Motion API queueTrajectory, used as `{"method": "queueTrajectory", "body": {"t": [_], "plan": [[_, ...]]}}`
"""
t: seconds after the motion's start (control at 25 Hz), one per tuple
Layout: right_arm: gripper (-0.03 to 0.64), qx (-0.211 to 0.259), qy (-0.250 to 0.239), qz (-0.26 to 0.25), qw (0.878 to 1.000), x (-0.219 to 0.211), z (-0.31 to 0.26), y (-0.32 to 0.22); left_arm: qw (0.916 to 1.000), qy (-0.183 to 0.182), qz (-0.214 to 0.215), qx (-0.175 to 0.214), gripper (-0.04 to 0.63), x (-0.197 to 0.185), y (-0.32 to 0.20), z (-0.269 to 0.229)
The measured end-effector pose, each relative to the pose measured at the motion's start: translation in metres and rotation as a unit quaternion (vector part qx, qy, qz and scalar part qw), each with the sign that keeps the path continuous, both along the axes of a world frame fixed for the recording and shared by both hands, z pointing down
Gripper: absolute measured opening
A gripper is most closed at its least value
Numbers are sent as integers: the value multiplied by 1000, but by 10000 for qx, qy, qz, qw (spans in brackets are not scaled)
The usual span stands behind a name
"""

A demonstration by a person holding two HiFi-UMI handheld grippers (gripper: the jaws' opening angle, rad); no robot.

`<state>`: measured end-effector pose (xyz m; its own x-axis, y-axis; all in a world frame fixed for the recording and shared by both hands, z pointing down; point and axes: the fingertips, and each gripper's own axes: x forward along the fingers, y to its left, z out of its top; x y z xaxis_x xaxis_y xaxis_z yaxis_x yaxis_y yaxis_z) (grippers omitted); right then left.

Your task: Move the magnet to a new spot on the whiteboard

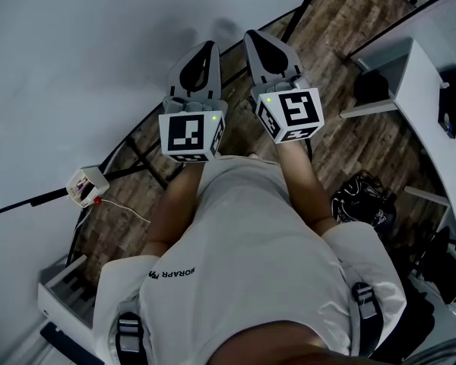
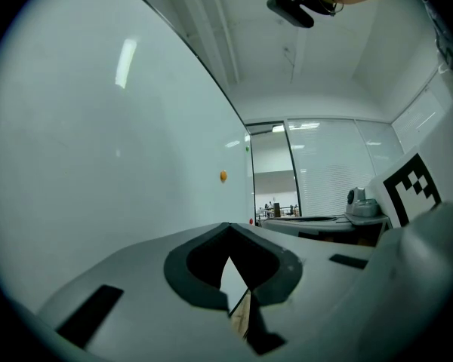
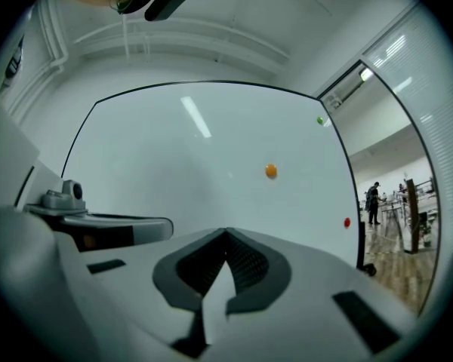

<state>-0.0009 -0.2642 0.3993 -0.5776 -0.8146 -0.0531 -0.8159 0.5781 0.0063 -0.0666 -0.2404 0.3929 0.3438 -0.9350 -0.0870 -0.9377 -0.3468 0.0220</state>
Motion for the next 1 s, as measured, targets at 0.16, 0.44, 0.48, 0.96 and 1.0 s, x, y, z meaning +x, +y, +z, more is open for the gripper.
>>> {"method": "queueTrajectory", "body": {"t": [0.16, 0.44, 0.48, 0.96, 1.0], "plan": [[14, -29, 17, 26, 10000, -1, 5, 7, 10000, -20, 18, -6, 0, -1, 1, 2], [14, -62, 45, 76, 9999, 2, 11, 14, 10000, -10, 86, -40, 0, 6, -1, 4], [14, -58, 53, 78, 9999, 2, 11, 14, 9999, -7, 96, -46, 0, 6, -2, 5], [14, -18, 122, 195, 9997, 10, 10, 18, 9998, 1, 196, -43, -2, 13, 0, 5], [14, -24, 133, 206, 9997, 10, 10, 18, 9998, -2, 205, -48, 0, 14, 1, 5]]}}
